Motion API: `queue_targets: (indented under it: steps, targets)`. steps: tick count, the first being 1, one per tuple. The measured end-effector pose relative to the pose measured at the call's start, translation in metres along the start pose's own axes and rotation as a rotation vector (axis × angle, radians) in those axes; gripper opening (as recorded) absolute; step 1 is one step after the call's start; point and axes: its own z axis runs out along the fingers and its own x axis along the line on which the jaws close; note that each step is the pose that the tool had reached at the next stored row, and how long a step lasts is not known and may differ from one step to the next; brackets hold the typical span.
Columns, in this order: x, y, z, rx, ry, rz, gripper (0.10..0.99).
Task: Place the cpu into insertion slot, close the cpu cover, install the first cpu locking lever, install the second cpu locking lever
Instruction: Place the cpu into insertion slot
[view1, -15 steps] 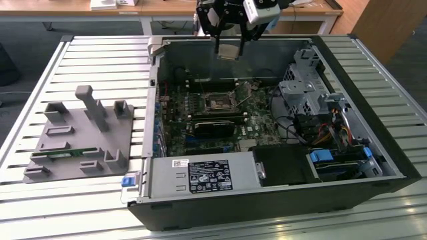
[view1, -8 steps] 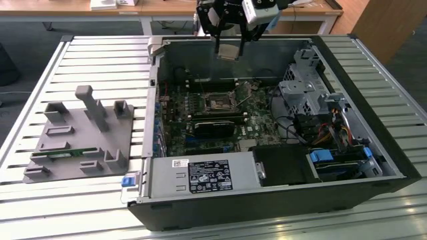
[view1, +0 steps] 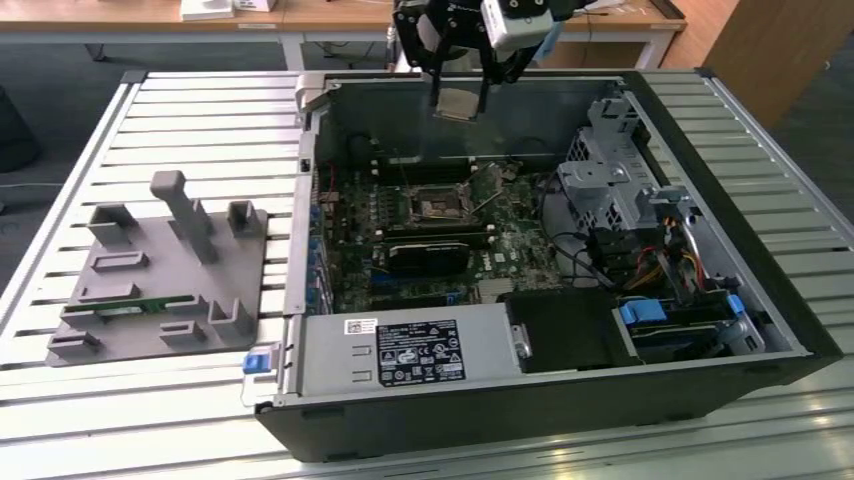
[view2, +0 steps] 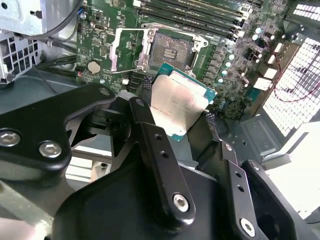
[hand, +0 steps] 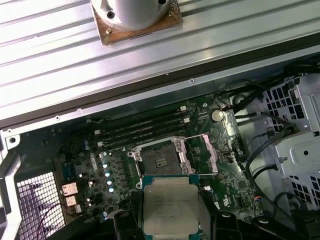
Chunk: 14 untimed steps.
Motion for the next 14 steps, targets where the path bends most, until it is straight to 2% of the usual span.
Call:
queue_targets:
  steps: [14]
  targets:
    - [0.0000, 0.0000, 0.0004, -0.001, -0.0075, 0.084, 0.533]
